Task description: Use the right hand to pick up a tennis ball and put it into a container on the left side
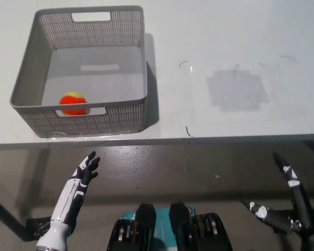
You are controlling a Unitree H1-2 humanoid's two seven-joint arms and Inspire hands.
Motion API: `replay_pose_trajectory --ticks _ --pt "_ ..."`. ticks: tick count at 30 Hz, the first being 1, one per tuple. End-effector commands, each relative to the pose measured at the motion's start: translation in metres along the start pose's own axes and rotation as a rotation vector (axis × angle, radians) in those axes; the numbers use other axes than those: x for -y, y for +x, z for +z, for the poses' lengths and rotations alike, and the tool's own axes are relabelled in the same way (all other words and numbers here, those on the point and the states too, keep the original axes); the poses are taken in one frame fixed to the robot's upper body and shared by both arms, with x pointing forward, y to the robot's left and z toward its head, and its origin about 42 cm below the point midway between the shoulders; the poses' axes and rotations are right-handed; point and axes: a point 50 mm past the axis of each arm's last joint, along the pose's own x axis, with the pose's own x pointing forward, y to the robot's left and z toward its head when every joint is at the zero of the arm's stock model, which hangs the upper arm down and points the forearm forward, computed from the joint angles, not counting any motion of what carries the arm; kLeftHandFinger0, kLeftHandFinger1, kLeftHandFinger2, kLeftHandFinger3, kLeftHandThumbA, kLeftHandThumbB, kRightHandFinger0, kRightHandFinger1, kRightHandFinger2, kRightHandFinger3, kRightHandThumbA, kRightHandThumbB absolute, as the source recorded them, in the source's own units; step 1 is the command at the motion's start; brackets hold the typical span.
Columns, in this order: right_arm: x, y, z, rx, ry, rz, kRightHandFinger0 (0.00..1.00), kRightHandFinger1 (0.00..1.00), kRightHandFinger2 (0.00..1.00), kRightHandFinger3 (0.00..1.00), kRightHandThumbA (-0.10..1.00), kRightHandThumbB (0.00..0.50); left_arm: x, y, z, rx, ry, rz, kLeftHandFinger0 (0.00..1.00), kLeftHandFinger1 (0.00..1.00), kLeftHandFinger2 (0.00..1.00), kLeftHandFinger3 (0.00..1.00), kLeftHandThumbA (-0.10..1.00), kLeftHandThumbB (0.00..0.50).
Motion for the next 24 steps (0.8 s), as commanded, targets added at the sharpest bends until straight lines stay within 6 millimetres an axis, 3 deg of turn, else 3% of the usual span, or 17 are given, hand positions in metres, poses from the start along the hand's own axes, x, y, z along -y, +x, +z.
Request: replay_pose_trajectory --ticks 1,5,8,16,21,24 --pt "0.002 -0.008 0.006 0.155 0.143 0.022 1.00 1.00 1.00 1.00 1.00 0.334 -0.004 0.000 0.007 0.057 0.014 -0.006 1.00 1.00 1.00 1.00 1.00 0.125" --pt "-0.004 -0.014 0.001 0.129 0.190 0.047 1.00 1.00 1.00 1.00 1.00 0.299 -0.003 -0.002 0.005 0.056 0.005 -0.006 1.00 1.00 1.00 1.00 1.00 0.124" --pt "0.000 -0.017 -0.002 0.096 0.206 0.063 1.00 1.00 1.00 1.00 1.00 0.247 0.003 -0.003 0.004 0.057 0.002 -0.009 1.00 1.00 1.00 1.00 1.00 0.116" --pt "0.002 -0.013 -0.003 0.100 0.200 0.066 1.00 1.00 1.00 1.00 1.00 0.246 0.002 -0.014 0.007 0.029 -0.008 0.003 1.00 1.00 1.00 1.00 1.00 0.109" --pt "0.002 -0.010 -0.004 0.095 0.198 0.080 1.00 1.00 1.00 1.00 1.00 0.282 0.000 -0.025 0.004 0.020 -0.009 0.021 1.00 1.00 1.00 1.00 1.00 0.103" --pt "0.001 -0.007 -0.002 0.095 0.200 0.089 1.00 1.00 1.00 1.00 1.00 0.279 -0.002 -0.026 0.005 0.011 -0.013 0.029 1.00 1.00 1.00 1.00 1.00 0.056"
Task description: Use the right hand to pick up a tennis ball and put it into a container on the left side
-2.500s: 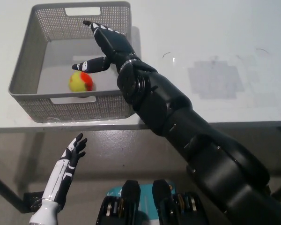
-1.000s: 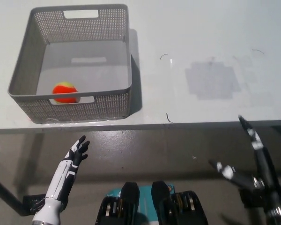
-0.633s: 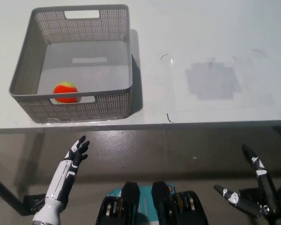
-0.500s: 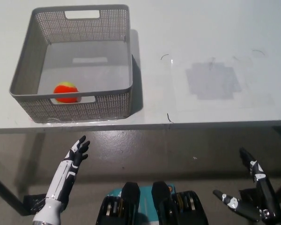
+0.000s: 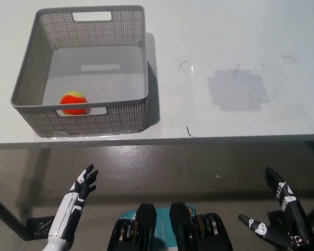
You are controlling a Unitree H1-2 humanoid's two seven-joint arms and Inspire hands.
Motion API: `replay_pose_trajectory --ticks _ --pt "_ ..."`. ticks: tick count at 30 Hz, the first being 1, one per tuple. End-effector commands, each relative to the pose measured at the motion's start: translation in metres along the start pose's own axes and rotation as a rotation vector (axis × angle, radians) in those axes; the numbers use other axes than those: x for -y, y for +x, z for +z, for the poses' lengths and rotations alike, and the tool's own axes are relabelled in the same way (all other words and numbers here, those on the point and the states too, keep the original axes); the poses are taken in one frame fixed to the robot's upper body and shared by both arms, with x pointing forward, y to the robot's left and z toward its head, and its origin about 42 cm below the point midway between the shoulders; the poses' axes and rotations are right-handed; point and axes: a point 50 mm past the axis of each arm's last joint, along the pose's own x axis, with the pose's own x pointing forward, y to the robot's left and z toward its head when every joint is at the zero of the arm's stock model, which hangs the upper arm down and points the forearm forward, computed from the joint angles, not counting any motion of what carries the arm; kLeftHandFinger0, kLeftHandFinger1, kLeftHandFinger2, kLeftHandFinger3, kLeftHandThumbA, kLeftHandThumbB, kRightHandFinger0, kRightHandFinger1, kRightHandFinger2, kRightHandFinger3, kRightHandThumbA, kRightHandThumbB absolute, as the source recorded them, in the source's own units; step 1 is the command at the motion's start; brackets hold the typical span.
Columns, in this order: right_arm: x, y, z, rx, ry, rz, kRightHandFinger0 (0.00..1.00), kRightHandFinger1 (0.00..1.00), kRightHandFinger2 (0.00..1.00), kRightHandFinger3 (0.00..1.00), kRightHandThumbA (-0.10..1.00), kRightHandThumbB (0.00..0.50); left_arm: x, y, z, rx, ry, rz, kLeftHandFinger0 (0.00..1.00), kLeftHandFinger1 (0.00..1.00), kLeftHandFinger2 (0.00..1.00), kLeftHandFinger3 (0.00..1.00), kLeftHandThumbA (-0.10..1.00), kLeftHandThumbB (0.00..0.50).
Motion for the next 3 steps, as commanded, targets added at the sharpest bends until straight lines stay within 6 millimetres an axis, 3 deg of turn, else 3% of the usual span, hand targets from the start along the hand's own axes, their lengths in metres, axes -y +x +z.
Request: replay_pose_trajectory --ticks 1,3 --pt "0.0051 0.0107 0.0103 0.075 0.008 0.014 1.00 1.00 1.00 1.00 1.00 0.280 -0.0046 0.0008 0.0120 0.044 -0.002 0.018 1.00 1.00 1.00 1.00 1.00 0.053" --pt "0.0053 0.0147 0.0115 0.082 0.007 0.014 1.00 1.00 1.00 1.00 1.00 0.281 -0.0058 0.0035 0.0132 0.048 -0.001 0.021 1.00 1.00 1.00 1.00 1.00 0.061"
